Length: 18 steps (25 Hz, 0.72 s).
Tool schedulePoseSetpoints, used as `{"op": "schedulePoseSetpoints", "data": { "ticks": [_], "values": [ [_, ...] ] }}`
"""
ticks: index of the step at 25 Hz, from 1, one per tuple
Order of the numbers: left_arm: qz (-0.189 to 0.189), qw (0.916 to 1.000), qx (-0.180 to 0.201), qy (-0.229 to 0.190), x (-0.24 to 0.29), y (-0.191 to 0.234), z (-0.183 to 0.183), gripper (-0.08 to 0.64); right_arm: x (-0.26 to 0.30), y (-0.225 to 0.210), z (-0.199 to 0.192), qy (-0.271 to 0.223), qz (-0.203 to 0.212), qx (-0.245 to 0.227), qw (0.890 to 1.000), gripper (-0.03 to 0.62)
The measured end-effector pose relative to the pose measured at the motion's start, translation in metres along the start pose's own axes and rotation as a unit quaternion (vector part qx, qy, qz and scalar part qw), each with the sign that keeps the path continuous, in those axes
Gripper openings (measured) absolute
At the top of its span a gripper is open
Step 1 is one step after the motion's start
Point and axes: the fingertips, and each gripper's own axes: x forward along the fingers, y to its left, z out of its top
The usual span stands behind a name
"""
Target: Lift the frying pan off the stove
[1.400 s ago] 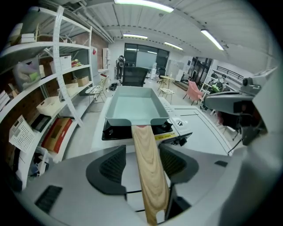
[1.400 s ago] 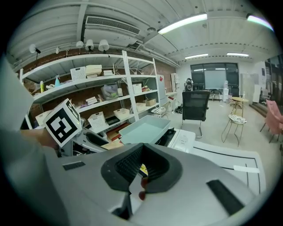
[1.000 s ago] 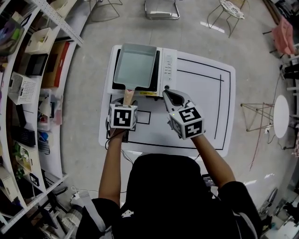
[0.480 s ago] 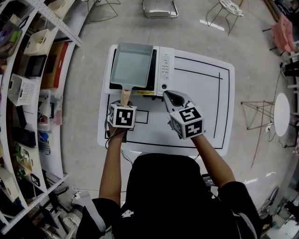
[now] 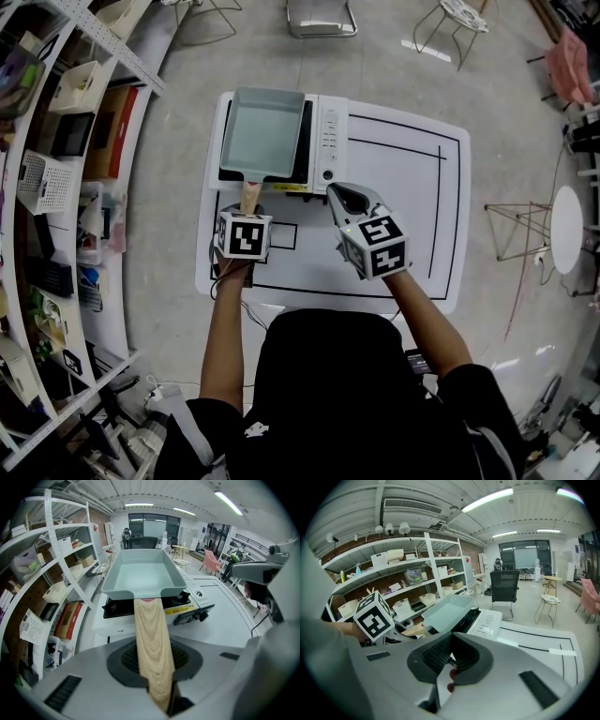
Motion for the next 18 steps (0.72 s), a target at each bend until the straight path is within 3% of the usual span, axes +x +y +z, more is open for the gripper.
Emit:
{"op": "schedulePoseSetpoints", "data": {
  "ticks": [7,18],
  "values": [
    [0.002,1.0,-0.002,-0.007,0.001,-0.001,-0.001,0.08,-0.001,-0.003,-0.003,0.003,-0.004,-0.002,1.0,0.002],
    [-0.01,0.9984,-0.037,-0.041,-0.014,-0.001,0.004,0.078,-0.001,0.001,-0.001,0.0,-0.006,-0.008,1.0,0.002]
  ]
}}
